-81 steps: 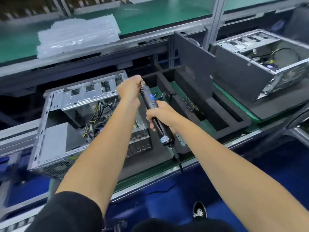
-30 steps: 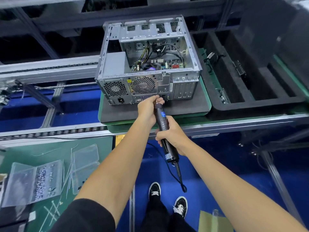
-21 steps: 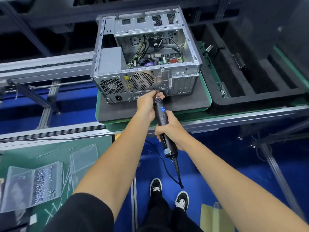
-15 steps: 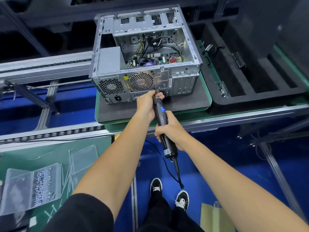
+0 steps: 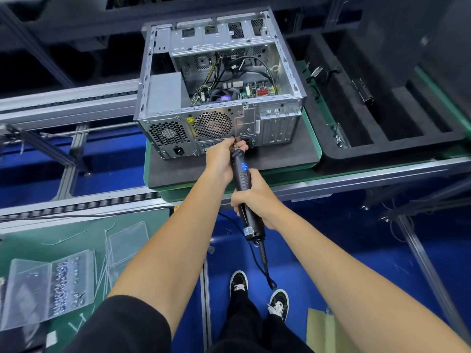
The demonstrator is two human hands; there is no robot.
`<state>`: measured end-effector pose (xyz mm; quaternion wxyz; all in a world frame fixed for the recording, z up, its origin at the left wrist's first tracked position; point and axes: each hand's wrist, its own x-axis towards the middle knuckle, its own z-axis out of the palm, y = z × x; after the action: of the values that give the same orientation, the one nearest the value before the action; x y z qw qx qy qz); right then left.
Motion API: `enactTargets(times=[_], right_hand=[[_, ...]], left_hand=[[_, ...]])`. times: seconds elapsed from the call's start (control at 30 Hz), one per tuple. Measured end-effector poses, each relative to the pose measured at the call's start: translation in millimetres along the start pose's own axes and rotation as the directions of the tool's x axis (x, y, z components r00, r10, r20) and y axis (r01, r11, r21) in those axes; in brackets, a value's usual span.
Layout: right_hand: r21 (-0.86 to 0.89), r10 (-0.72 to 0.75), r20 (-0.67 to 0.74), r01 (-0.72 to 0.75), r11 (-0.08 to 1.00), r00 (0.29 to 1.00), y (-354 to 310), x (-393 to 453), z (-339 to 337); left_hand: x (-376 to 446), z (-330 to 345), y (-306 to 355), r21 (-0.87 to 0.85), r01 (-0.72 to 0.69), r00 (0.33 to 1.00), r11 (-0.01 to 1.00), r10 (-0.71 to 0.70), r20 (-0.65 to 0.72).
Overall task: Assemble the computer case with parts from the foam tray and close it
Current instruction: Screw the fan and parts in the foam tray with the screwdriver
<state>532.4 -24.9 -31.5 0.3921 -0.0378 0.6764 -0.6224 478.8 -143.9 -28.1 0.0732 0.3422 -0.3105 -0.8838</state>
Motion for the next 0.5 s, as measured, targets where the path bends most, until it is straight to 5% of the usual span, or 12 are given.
enactTargets(times=[0.5], right_hand=[[-0.089,-0.019,-0.063,0.014,0.996,0.998,-4.6,3.9,2.8]], left_hand=[[-1.7,-2.8,0.4,0.007,-0.004,1.000,1.000,0.004,0.009]])
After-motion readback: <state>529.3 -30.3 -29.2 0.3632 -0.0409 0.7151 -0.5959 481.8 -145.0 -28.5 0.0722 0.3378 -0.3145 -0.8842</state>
